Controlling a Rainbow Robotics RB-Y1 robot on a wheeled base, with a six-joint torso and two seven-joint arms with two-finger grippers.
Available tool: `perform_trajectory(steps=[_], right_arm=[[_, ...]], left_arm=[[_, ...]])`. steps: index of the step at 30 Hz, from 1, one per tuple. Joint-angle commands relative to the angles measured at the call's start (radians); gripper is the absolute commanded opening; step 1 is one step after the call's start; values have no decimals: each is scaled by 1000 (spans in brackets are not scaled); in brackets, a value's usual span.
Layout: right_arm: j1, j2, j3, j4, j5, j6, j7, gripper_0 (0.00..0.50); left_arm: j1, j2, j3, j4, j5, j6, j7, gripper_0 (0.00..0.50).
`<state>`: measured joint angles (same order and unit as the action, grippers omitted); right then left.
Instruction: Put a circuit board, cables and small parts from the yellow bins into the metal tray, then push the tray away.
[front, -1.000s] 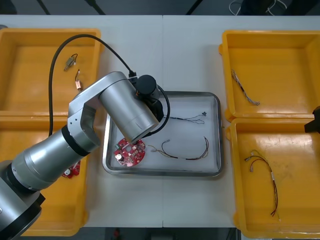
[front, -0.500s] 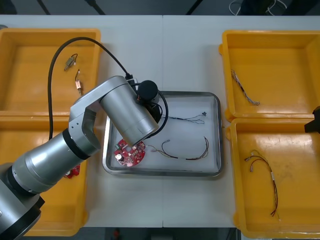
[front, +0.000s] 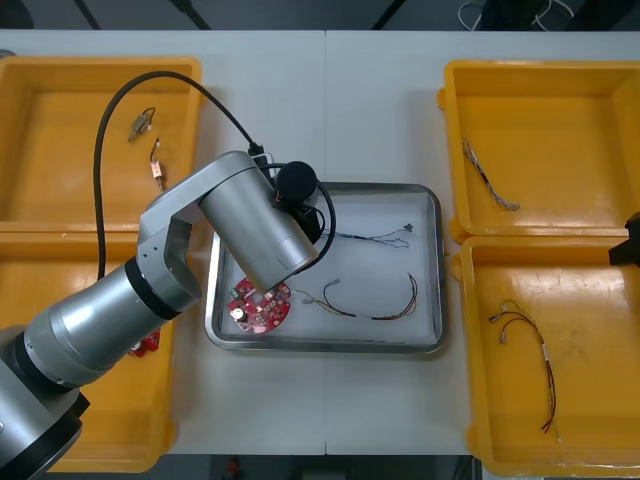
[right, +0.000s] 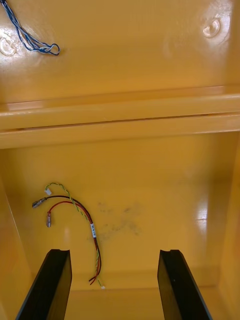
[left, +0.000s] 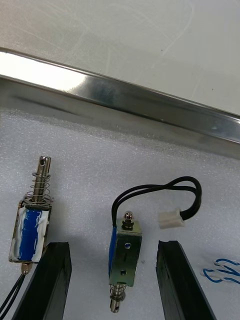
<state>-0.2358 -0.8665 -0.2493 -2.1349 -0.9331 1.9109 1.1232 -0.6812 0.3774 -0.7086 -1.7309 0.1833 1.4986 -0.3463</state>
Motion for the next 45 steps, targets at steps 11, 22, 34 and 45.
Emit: perform_trajectory(steps=[11,22,34,45], right_arm=[[9,-11,-10,-26,-7,-7,35,500],[9,-11,-10,-26,-7,-7,35,500],[9,-11,-10,-26,-7,-7,35,500],[9,-11,-10,-26,-7,-7,35,500]], left_arm=[[-3,41,92,-349,99,249,43,500],[-80,169,259,-427,219,371,-102,500],[-104,385,491,-394,501,376,-356,500],[-103,522,574,-217,608,292,-632,500]])
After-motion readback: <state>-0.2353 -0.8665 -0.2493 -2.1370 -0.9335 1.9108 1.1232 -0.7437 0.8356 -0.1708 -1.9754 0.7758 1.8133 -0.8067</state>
